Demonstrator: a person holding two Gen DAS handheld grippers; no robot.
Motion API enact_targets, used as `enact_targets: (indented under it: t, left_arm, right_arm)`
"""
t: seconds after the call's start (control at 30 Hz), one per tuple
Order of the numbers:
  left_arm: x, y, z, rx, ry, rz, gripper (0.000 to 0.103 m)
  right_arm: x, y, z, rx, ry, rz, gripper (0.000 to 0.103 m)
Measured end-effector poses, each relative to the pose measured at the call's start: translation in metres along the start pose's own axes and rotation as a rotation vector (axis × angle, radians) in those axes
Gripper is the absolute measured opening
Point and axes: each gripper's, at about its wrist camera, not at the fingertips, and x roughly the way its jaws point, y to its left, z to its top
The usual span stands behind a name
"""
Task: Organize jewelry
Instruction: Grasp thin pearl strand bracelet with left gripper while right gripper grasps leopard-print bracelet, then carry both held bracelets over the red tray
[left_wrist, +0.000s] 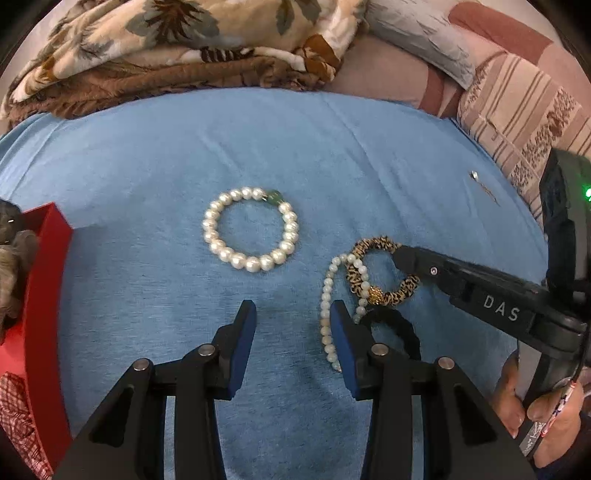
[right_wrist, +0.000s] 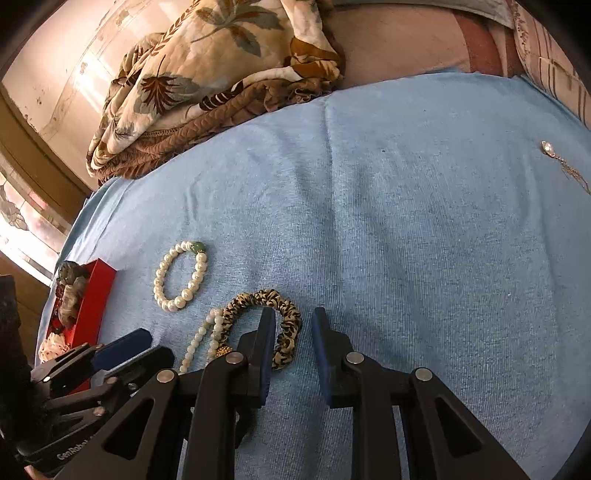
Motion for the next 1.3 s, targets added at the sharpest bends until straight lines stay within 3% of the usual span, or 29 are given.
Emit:
enact_targets:
  t: [0.17,0.27,0.4,0.5,0.57,0.6,0.73,1.0,1.3]
  left_arm:
    - [0.004,-0.007,0.000,0.032,-0.005,0.004,0.040]
    - [0.007,-0.014,-0.001,0.093,-0.005,0.078,0.030]
    - [0.009,-0.026,-0.006,0.189,-0.014,0.158,0.027]
    - [0.005,-0.027,-0.011,0.208,-0.015,0.180,0.006]
    - [-0.002,-0.024,-0.018,0.199,-0.023,0.189,0.006]
    - [-0.005,-0.022,-0.020,0.191,-0.024,0.192,0.006]
    - [-0.027,-0.011,-0.028,0.126,-0.041,0.162,0.005]
    - [-0.105,0.001,-0.048,0.057,-0.147,0.096,0.005]
    - [-0.184,0.027,-0.079,-0.001,-0.239,0.072,0.006]
  right_arm:
    - [0.000,-0.001,-0.001,0.004,0.000,0.005,0.022]
    - [0.000,-0.001,0.000,0.001,-0.001,0.001,0.022]
    - [0.001,0.000,-0.001,-0.005,-0.006,-0.005,0.022]
    - [0.002,0.005,-0.003,-0.034,-0.013,-0.031,0.022]
    - [0.003,0.011,-0.003,-0.062,-0.012,-0.060,0.020]
    - [0.003,0.012,-0.003,-0.060,-0.009,-0.064,0.012]
    - [-0.004,0.009,-0.001,-0.021,-0.016,-0.048,0.009]
    - [-0.046,0.025,-0.007,-0.014,-0.118,-0.021,0.008]
    - [-0.087,0.056,-0.038,-0.045,-0.186,-0.015,0.008]
